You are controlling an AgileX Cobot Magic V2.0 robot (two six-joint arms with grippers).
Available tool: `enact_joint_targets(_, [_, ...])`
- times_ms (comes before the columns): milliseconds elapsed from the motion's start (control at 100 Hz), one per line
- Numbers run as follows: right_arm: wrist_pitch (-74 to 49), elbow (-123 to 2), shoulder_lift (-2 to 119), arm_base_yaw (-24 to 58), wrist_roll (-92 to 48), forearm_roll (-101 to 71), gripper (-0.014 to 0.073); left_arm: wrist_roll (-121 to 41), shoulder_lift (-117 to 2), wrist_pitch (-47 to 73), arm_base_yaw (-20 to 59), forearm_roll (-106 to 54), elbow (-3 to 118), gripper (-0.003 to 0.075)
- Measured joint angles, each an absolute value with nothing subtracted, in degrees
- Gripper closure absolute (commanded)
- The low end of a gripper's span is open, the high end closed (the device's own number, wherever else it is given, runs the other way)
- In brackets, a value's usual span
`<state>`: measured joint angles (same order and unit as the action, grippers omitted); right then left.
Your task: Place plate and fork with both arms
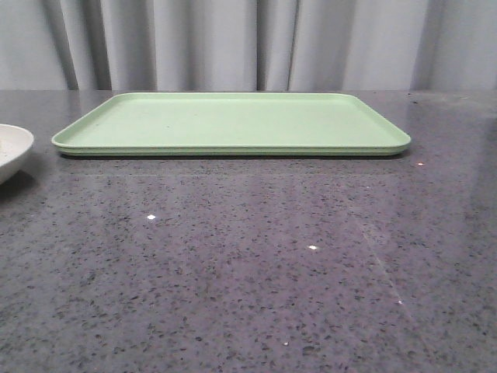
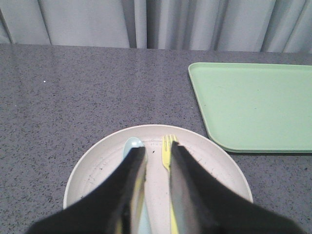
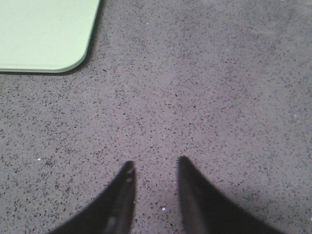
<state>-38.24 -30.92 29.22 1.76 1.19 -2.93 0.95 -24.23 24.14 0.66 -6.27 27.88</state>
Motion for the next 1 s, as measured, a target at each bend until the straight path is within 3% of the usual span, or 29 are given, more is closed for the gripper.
enact_joint_targets(70, [-38.2,-30.9,29.4,1.8,1.2,-2.9,0.0123,0.9,-24.2,24.3,0.7,-6.3,27.9,0.0246])
enact_joint_targets(120, [-38.4,-30.9,29.4,1.8,1.2,-2.9,0.0114,0.9,-24.2,24.4,0.7,-6.3,27.9,0.0225])
enact_joint_targets(660, [-38.4,-30.9,29.4,1.8,1.2,-3.0,0.0118,0.9,-24.3,24.0,0.1,-6.3,28.8,0.023])
enact_joint_targets(1000, [-38.4,-30.9,29.4,1.8,1.2,-3.1,0.0118,0.9,-30.2,32.3,-7.4,-3.6,37.3,0.0231])
